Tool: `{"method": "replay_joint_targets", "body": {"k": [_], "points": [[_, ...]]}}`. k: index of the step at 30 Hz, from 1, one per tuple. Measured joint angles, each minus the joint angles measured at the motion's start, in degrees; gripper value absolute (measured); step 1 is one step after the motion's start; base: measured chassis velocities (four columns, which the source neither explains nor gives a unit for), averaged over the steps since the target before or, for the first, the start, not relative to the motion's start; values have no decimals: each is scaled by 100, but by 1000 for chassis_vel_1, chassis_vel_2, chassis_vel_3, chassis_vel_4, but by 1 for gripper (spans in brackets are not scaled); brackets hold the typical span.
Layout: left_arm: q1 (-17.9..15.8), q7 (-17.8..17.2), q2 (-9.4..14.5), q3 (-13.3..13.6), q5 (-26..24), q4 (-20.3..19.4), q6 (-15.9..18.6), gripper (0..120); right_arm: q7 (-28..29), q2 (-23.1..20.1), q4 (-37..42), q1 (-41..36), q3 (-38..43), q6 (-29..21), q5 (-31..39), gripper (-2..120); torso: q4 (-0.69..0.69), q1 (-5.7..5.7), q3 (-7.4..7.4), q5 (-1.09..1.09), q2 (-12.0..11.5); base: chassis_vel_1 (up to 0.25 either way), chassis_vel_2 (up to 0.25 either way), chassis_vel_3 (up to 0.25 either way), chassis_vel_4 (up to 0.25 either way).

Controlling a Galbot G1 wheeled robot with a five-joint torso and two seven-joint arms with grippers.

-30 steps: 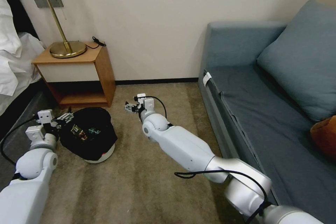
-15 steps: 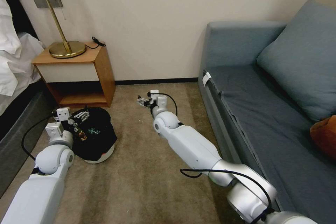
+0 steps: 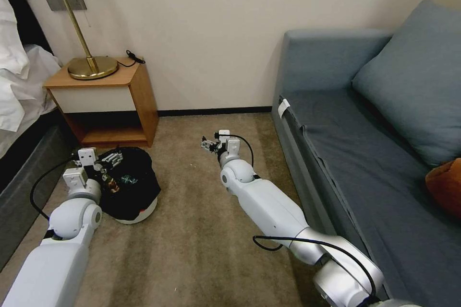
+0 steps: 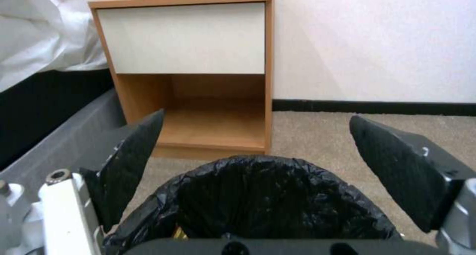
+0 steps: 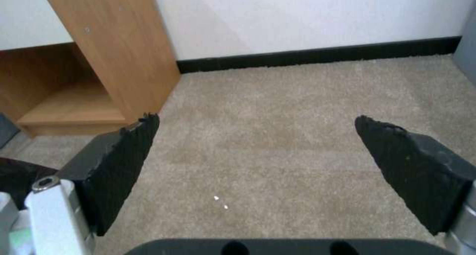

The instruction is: Pick up the trash bin, then pick up the garbage on the floor and place it into the trash bin.

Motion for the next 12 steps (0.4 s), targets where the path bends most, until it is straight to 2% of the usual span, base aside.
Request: {"method": "replay_joint_targets", "body": {"k": [12], "points": [[3, 0, 1, -4, -4, 1, 0, 100, 0, 1, 0, 8, -15, 0, 8, 100, 0, 0, 0, -1, 0, 0, 0, 0, 0]]}}
